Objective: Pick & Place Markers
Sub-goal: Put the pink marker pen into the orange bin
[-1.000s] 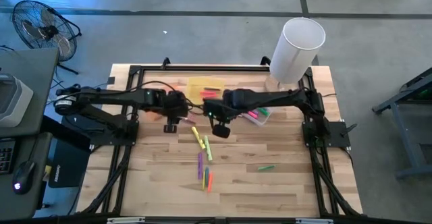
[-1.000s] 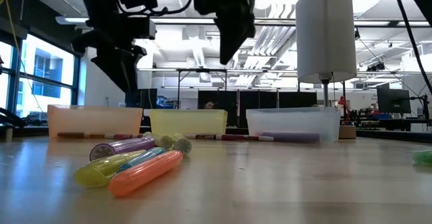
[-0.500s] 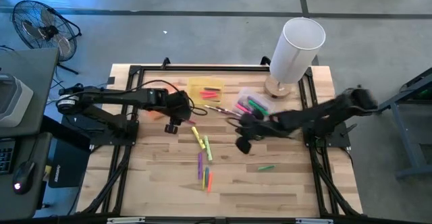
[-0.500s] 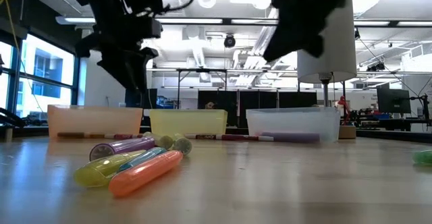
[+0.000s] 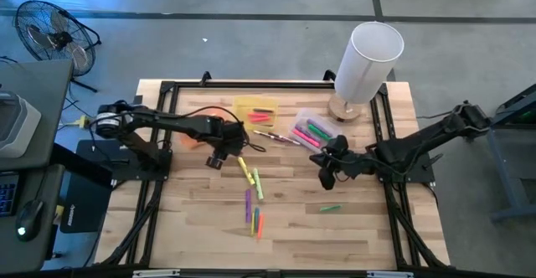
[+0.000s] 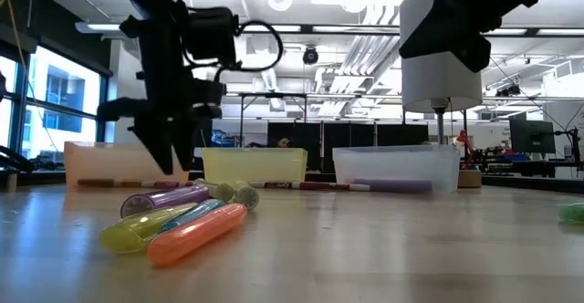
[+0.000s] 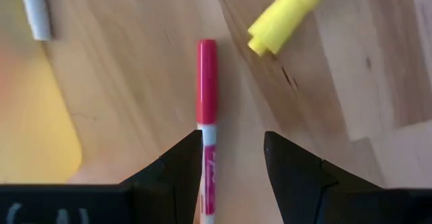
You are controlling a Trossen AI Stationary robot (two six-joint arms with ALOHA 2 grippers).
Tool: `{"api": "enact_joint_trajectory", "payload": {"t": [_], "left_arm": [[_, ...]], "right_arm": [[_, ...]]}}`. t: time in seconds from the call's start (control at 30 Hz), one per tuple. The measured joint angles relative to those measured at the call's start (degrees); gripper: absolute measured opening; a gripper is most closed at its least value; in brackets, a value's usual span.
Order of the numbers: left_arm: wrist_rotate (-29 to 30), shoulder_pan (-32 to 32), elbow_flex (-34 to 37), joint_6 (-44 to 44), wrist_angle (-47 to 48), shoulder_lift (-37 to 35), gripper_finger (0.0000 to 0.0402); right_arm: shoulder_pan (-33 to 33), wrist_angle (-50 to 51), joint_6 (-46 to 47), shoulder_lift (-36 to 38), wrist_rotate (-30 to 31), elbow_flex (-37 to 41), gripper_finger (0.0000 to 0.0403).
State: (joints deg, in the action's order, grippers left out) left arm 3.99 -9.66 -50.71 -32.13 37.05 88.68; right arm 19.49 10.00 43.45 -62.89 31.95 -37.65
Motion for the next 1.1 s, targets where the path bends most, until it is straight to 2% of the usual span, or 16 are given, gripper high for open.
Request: {"api": "enact_joint_trajectory", "payload": {"t": [0.27, 0.5, 0.6, 0.77, 0.97, 1.1], "left_arm": [[2.65, -0.19, -0.12, 0.86, -1.28, 5.23, 0.0154], [-0.95, -0.17, -0.28, 4.77, -0.80, 6.15, 0.0151], [-2.62, -0.12, -0.19, 8.39, -0.59, 6.21, 0.0123], [-4.31, -0.10, -0.11, 12.89, -0.22, 6.23, 0.0027], [-3.87, -0.01, -0.08, 24.17, -0.40, 6.25, 0.0035], [-5.69, -0.10, 0.09, 29.12, 0.60, 4.27, 0.0022]], "right_arm": [[-1.27, 0.52, -3.89, 0.02, -1.25, 0.00, 0.0000], [-3.25, 1.49, -5.45, 0.02, -1.28, 0.00, 0.0000], [-4.31, 1.46, -6.33, 0.00, -1.27, 0.00, 0.0000], [-5.96, 1.42, -6.43, -0.01, -2.87, 0.00, 0.0000], [-6.40, 1.31, -6.05, -0.01, -5.31, -0.02, 0.0000], [-6.38, 1.27, -4.47, -0.01, -5.67, -0.02, 0.0000]]}}
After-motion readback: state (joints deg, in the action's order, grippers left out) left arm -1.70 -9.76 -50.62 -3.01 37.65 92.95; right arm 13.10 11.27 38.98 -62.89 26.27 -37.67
